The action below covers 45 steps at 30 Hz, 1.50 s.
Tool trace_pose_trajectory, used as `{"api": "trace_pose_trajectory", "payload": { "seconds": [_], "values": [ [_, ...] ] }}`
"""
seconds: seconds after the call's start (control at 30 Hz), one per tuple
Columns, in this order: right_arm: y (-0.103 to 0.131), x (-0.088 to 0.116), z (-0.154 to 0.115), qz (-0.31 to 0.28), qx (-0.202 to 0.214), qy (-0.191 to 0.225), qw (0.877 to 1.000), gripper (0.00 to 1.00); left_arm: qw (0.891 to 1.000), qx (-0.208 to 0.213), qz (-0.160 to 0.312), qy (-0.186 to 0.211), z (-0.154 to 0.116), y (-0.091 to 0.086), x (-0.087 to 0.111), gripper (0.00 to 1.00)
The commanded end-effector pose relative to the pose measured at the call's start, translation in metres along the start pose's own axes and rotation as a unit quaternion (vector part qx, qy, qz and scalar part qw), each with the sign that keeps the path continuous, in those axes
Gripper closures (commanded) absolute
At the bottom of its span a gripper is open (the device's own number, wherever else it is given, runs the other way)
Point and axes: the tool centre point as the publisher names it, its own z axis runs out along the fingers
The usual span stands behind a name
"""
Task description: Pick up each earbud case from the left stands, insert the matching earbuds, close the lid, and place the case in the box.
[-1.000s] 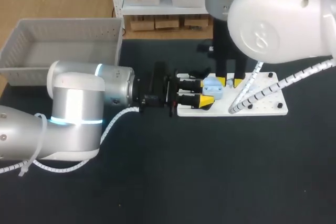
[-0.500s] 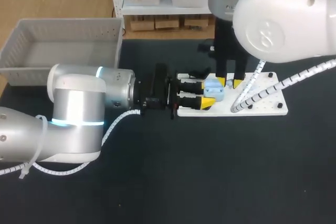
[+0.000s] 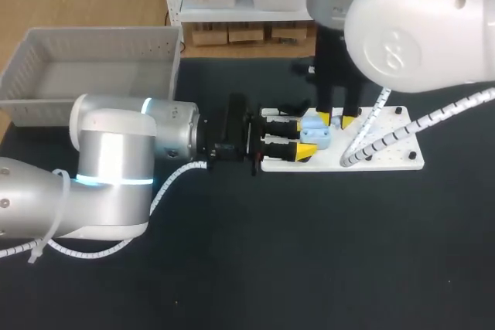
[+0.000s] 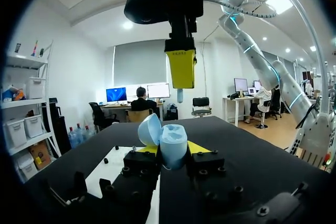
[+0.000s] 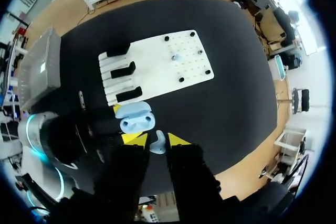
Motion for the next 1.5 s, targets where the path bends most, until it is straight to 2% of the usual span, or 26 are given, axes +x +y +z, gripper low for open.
{"api": "trace_pose_trajectory", "payload": {
  "seconds": [0.03, 0.3, 0.6, 1.07, 1.27, 1.5],
  "values": [
    [0.004, 0.003, 0.002, 0.030, 0.002, -0.008, 1.000, 1.00, 1.000, -0.004, 0.001, -0.001, 0.000, -0.002, 0.000, 1.00],
    [0.017, 0.000, 0.006, 0.120, 0.017, -0.011, 0.993, 1.00, 1.000, -0.004, 0.001, -0.001, 0.000, -0.002, 0.000, 1.00],
    [0.023, -0.003, 0.009, 0.181, 0.029, -0.001, 0.983, 1.00, 1.000, -0.004, 0.001, -0.001, 0.000, -0.002, 0.000, 1.00],
    [0.023, -0.003, 0.010, 0.184, 0.031, 0.000, 0.982, 1.00, 1.000, -0.004, 0.001, -0.001, 0.000, -0.002, 0.000, 1.00],
    [0.022, -0.005, 0.019, 0.188, 0.053, 0.011, 0.981, 1.00, 1.000, -0.004, 0.001, -0.001, 0.000, -0.002, 0.000, 1.00],
    [0.020, -0.008, 0.022, 0.203, 0.056, 0.014, 0.977, 1.00, 1.000, -0.004, 0.001, -0.001, 0.000, -0.002, 0.000, 1.00]
  ]
}}
